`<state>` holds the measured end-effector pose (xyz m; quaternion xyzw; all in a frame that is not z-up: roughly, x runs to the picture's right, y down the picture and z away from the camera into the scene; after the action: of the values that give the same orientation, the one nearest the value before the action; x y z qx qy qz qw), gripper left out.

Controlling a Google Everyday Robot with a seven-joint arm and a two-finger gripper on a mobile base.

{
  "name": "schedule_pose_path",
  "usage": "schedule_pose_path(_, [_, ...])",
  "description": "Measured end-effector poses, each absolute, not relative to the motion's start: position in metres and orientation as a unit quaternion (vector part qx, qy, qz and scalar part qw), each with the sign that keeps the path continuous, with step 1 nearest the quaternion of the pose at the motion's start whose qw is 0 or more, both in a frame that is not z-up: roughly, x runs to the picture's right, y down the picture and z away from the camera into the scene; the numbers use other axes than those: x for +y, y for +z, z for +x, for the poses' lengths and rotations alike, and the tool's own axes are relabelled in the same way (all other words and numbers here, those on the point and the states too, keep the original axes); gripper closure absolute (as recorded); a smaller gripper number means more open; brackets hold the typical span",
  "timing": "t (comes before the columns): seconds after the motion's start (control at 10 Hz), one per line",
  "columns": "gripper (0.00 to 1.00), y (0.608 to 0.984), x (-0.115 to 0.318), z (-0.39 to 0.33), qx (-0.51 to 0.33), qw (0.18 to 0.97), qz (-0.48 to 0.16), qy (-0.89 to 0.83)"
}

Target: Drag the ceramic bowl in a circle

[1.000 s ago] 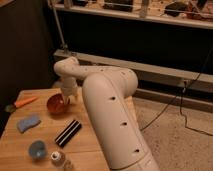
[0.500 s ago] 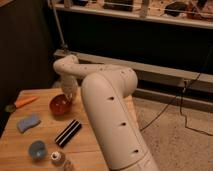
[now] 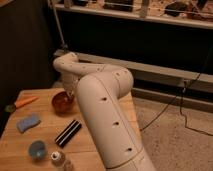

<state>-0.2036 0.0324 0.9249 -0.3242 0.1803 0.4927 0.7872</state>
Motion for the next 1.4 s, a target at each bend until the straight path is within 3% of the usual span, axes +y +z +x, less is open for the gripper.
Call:
schedule_pose_path(0.6, [1.00, 0.948, 0.014, -0.121, 0.234, 0.755, -0.287, 0.541])
schedule_pose_path(1.1, [1.00, 0.939, 0.050, -0.036, 0.302, 0.734, -0.272, 0.544])
schedule_pose_path(1.4, [1.00, 0.909, 0.082, -0.047, 0.300, 0.761, -0.284, 0.500])
